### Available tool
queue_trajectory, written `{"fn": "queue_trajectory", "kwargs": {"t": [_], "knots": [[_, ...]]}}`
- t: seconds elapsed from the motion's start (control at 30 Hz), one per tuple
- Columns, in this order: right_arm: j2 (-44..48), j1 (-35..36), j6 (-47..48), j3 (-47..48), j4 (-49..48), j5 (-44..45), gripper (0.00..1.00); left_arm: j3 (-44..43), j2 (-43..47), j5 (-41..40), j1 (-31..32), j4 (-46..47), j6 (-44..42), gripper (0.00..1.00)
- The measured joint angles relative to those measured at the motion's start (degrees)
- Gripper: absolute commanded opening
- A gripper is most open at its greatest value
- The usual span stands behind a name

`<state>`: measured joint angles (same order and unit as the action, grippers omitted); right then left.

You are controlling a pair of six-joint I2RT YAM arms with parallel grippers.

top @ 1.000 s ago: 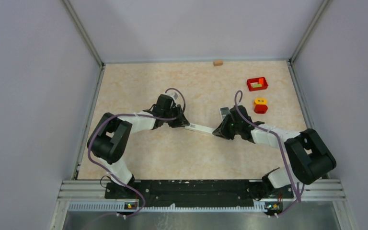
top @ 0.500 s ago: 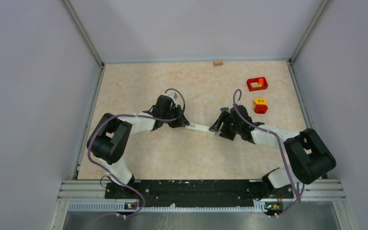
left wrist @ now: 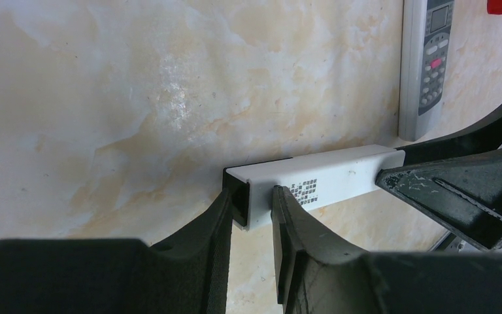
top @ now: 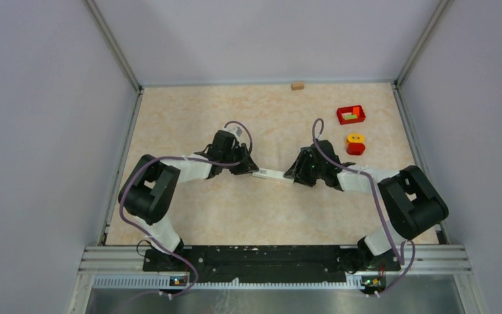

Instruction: Load the batteries into the remote control

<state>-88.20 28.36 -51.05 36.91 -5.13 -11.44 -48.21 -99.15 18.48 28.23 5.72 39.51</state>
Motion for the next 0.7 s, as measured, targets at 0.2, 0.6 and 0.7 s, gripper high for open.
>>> {"fn": "queue_trajectory", "kwargs": {"t": [0.2,0.6,0.7], "knots": [[-0.11,-0.04,1.46,0.00,0.70,0.81,0.30,0.33,0.02,0.15,0.00,0.46,0.22,0.31],[-0.04,-0.04,2.45,0.00,0.66,0.94,0.30,1.01,0.31,0.26,-0.11,1.33,0.87,0.27],[-0.04,0.07,2.99,0.44,1.31,1.38,0.38,1.09,0.33,0.24,-0.11,1.44,0.90,0.26]]}}
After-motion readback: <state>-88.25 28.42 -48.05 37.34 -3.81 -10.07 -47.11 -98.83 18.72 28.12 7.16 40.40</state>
